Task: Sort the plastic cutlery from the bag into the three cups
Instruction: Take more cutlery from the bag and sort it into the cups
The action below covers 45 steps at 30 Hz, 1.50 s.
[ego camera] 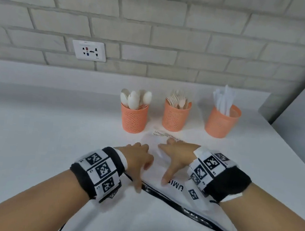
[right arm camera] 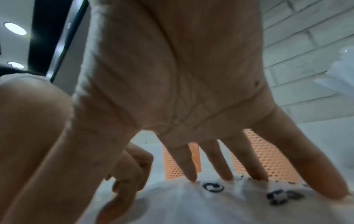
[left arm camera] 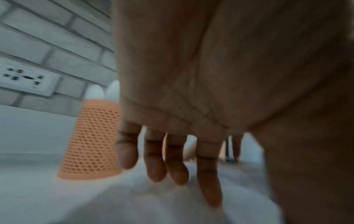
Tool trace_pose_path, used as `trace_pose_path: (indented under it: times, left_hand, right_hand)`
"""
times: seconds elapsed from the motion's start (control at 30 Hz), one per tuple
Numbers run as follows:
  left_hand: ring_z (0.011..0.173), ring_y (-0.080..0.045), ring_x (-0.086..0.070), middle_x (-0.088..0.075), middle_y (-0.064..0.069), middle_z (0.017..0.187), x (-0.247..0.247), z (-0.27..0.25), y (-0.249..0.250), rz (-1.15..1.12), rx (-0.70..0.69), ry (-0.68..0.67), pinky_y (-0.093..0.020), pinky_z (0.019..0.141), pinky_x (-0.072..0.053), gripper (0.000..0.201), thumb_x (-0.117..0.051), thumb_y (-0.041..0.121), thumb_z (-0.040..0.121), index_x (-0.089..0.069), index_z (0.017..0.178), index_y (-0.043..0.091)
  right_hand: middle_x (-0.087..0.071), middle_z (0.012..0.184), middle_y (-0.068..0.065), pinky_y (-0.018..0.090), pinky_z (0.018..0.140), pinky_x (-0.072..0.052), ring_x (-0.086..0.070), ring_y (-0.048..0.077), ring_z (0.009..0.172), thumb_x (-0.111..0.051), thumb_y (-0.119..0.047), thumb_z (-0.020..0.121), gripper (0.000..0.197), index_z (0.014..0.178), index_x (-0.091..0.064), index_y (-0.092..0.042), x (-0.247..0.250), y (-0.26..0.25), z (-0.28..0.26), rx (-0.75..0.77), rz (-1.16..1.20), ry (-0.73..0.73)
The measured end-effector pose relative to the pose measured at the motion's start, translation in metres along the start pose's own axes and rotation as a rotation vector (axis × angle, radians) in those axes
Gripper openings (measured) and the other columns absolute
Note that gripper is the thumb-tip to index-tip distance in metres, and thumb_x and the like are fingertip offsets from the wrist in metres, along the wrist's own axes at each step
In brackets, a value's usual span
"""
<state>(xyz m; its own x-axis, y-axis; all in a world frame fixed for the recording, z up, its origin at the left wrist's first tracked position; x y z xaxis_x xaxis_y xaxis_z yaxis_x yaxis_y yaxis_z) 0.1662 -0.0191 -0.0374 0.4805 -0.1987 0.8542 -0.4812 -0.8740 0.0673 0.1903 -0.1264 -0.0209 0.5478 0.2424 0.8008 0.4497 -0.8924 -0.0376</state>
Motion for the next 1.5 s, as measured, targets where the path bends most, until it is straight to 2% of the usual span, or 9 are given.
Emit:
trace_pose_path:
  times: [0.2, 0.4, 0.53, 0.63, 0.73, 0.9, 1.0, 1.17, 1.5]
  left_hand:
    - [0.100, -0.026, -0.050, -0.051, -0.007, 0.109, 0.014, 0.003, 0.026, 0.004, -0.036, 0.372, -0.032, 0.076, -0.040, 0.017, -0.049, 0.014, 0.087, -0.055, 0.102, 0.013]
    - [0.065, -0.025, -0.049, -0.049, 0.004, 0.082, 0.060, -0.032, 0.037, -0.339, -0.227, 0.873, -0.033, 0.058, -0.042, 0.022, -0.050, -0.006, 0.083, -0.044, 0.089, 0.014]
    - [0.074, -0.025, -0.054, -0.051, -0.013, 0.112, 0.064, -0.037, 0.065, -0.131, -0.221, 0.909, -0.028, 0.056, -0.040, 0.036, -0.051, -0.023, 0.064, -0.063, 0.072, 0.010]
    - [0.098, -0.028, -0.056, -0.040, -0.010, 0.134, 0.061, -0.027, 0.059, -0.225, -0.019, 0.881, -0.021, 0.072, -0.038, 0.060, -0.043, -0.020, 0.075, -0.055, 0.127, 0.008]
    - [0.114, -0.030, -0.051, -0.030, -0.012, 0.142, 0.059, -0.025, 0.062, -0.313, -0.033, 0.854, -0.023, 0.089, -0.042, 0.068, -0.042, -0.018, 0.075, -0.033, 0.140, 0.000]
    - [0.125, -0.022, -0.041, -0.024, -0.005, 0.146, 0.056, -0.026, 0.068, -0.387, -0.056, 0.783, -0.016, 0.091, -0.038, 0.077, -0.042, -0.017, 0.070, -0.028, 0.142, 0.005]
    - [0.126, -0.022, -0.040, -0.024, -0.003, 0.147, 0.056, -0.025, 0.074, -0.421, -0.069, 0.751, -0.022, 0.096, -0.041, 0.079, -0.043, -0.016, 0.070, -0.028, 0.143, 0.009]
    - [0.120, -0.024, -0.046, -0.026, -0.001, 0.146, 0.051, -0.027, 0.073, -0.423, -0.054, 0.719, -0.028, 0.090, -0.045, 0.078, -0.044, -0.015, 0.071, -0.029, 0.143, 0.011]
    - [0.087, -0.026, -0.053, -0.038, -0.003, 0.124, 0.051, -0.036, 0.058, -0.334, 0.003, 0.680, -0.030, 0.068, -0.046, 0.068, -0.039, -0.018, 0.071, -0.052, 0.123, 0.023]
  right_hand:
    - [-0.020, 0.146, 0.013, 0.054, 0.102, -0.037, -0.019, 0.036, 0.136, -0.079, -0.036, 0.066, 0.110, 0.146, -0.005, -0.018, -0.044, -0.007, -0.020, -0.007, -0.118, 0.107]
    - [-0.054, 0.115, 0.016, 0.036, 0.085, -0.046, -0.055, 0.033, 0.106, -0.045, 0.002, 0.083, 0.041, 0.122, -0.050, -0.004, -0.006, 0.034, -0.059, 0.066, 0.138, 0.513]
    - [-0.055, 0.108, 0.015, 0.027, 0.081, -0.038, -0.051, 0.028, 0.103, -0.049, 0.009, 0.080, 0.035, 0.113, -0.057, -0.002, 0.024, 0.058, -0.100, 0.065, 0.280, 0.907]
    - [-0.051, 0.097, 0.005, 0.013, 0.077, -0.033, -0.047, 0.016, 0.090, -0.053, 0.010, 0.076, 0.032, 0.104, -0.059, -0.004, 0.034, 0.051, -0.131, 0.260, 0.340, 1.234]
    - [-0.055, 0.098, 0.003, 0.009, 0.074, -0.035, -0.047, 0.009, 0.085, -0.049, 0.009, 0.077, 0.026, 0.095, -0.062, -0.005, 0.007, 0.027, -0.121, 0.489, 0.314, 0.941]
    - [-0.015, 0.154, 0.015, 0.035, 0.113, -0.025, -0.023, 0.032, 0.140, -0.045, 0.000, 0.089, 0.069, 0.148, -0.012, -0.011, -0.050, 0.052, -0.057, 0.057, -0.014, 0.440]
    - [-0.029, 0.153, 0.002, 0.035, 0.111, -0.027, -0.032, 0.026, 0.138, -0.030, -0.047, 0.097, 0.053, 0.146, -0.019, -0.030, -0.048, 0.063, -0.034, -0.016, 0.025, 0.460]
    - [-0.042, 0.134, 0.008, 0.040, 0.105, -0.041, -0.046, 0.030, 0.123, -0.063, -0.009, 0.074, 0.060, 0.128, -0.038, -0.013, -0.050, 0.071, -0.020, -0.034, 0.121, 0.478]
    - [-0.044, 0.140, 0.007, 0.035, 0.106, -0.037, -0.046, 0.027, 0.125, -0.054, -0.010, 0.085, 0.069, 0.144, -0.022, -0.024, -0.043, 0.090, -0.039, 0.064, 0.316, 0.479]
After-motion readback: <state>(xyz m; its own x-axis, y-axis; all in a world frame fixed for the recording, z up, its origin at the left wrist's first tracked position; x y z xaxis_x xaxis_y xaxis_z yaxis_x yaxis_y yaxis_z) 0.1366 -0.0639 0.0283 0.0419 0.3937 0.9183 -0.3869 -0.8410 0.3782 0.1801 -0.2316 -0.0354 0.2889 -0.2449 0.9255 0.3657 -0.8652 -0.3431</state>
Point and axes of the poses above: each hand's wrist, its own z-axis towards the middle knuckle, its own x-axis out of the back of the hand, y = z × x, the point moved 6 cm from there along z, towards the middle knuckle
